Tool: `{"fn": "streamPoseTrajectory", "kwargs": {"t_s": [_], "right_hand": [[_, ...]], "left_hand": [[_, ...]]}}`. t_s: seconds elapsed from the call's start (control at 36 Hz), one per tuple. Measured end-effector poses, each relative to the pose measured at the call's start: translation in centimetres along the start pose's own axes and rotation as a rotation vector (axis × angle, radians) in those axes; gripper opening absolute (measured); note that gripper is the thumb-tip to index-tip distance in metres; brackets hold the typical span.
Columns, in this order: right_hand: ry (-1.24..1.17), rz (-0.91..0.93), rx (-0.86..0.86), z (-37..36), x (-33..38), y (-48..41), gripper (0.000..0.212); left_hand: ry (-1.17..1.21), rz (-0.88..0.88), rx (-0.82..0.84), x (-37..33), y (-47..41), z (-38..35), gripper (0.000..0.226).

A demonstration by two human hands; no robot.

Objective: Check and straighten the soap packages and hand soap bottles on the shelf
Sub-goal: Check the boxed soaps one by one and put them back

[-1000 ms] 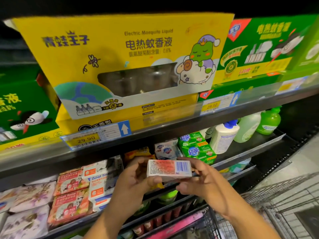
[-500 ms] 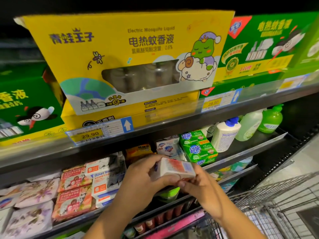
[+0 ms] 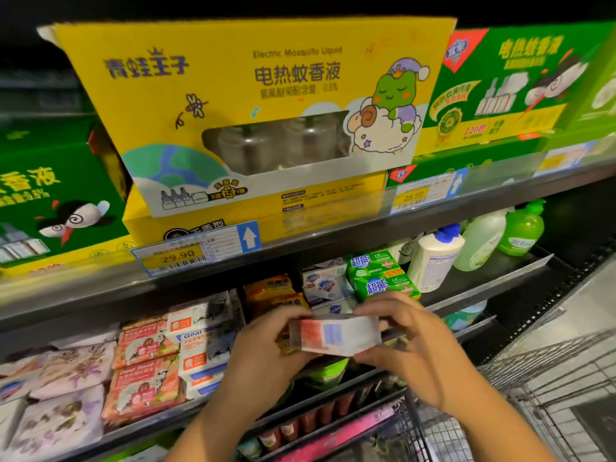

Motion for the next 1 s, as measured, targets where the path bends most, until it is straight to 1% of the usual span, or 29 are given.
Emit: {"fn": "streamPoseTrajectory", "kwargs": {"t_s": [0.06,0.08,0.17,0.22,0.25,0.28,0.33,0.36,0.42,0.47,0.53,0.58,0.64,0.67,0.69,0.72,0.78,0.86,0.92,0.97,1.0], "right_hand": [[-0.039,-0.068,-0.012,0.6,-0.7,0.1,0.057],[-0.09,-0.12,0.0,0.5,-1.2,0.2,0.055],[-0.388,-0.205,0.028,-0.1,-1.7,0.6,0.046],[-0.543,-0.253,0.039,-0.7,-2.1,0.8,0.046],[-0.589,-0.291,0.045,-0.9,-2.4,0.9,0.047],[-0.609,-0.342,0.052,-1.2,-2.5,0.8,0.046],[-0.592,-0.463,0.049,-1.5,-2.9,0.8,0.037],[-0.586,-0.527,0.051,-1.6,-3.0,0.9,0.037],[-0.556,-0.653,0.069,-2.0,-3.6,1.3,0.046],[-0.498,-0.734,0.103,-2.2,-3.9,1.7,0.049],[-0.468,-0.748,0.116,-2.2,-4.3,1.8,0.047],[-0.465,-0.676,0.091,-1.8,-4.2,1.3,0.037],[-0.494,-0.548,0.07,-1.2,-3.9,0.7,0.027],[-0.532,-0.488,0.048,-0.8,-3.7,0.5,0.03],[-0.583,-0.437,0.03,-0.4,-3.5,0.2,0.039],[-0.631,-0.398,0.019,-0.1,-3.3,0.1,0.045],[-0.722,-0.349,0.029,0.0,-3.2,-0.1,0.052],[-0.899,-0.391,0.013,-0.7,-3.5,0.2,0.058],[-0.929,-0.419,0.016,-1.4,-3.8,0.3,0.061],[-0.909,-0.412,0.016,-1.9,-3.8,0.3,0.064],[-0.88,-0.396,0.004,-1.9,-3.8,0.2,0.066]], "left_hand": [[0.131,0.035,0.004,-0.7,0.1,0.8,0.045],[0.19,0.046,0.022,-1.0,0.2,1.0,0.047],[0.416,0.115,0.068,-1.2,0.0,0.8,0.057],[0.594,0.183,0.066,-0.9,-0.3,0.2,0.052],[0.637,0.218,0.057,-0.8,-0.4,0.0,0.047],[0.662,0.268,0.055,-0.7,-0.6,-0.4,0.042],[0.649,0.419,0.078,-0.5,-0.7,-1.2,0.03],[0.621,0.506,0.118,-0.4,-0.6,-1.7,0.028],[0.6,0.645,0.24,-0.5,-0.1,-2.4,0.026],[0.594,0.703,0.306,-0.6,0.0,-2.8,0.026],[0.589,0.701,0.318,-0.5,-0.4,-2.9,0.028],[0.574,0.648,0.299,-0.4,-0.9,-2.6,0.027],[0.54,0.554,0.248,-0.4,-1.5,-1.9,0.029],[0.504,0.49,0.224,-0.5,-1.9,-1.4,0.035],[0.455,0.414,0.215,-0.7,-2.1,-0.9,0.04],[0.397,0.34,0.21,-0.9,-2.3,-0.4,0.043],[0.303,0.187,0.175,-1.6,-2.2,0.5,0.048],[0.225,-0.107,0.107,-2.6,-1.6,1.3,0.055],[0.111,-0.278,0.062,-2.7,-1.2,1.4,0.057],[0.0,-0.345,0.054,-2.0,-1.0,1.4,0.06],[-0.034,-0.333,0.092,-1.5,-0.9,1.3,0.059]]}}
Point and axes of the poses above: each hand's wrist, its own y-axis away from the middle knuckle, its own z-axis out of the back of the hand, x = y × z, the point moved 6 cm from there along -y, towards the middle knuckle
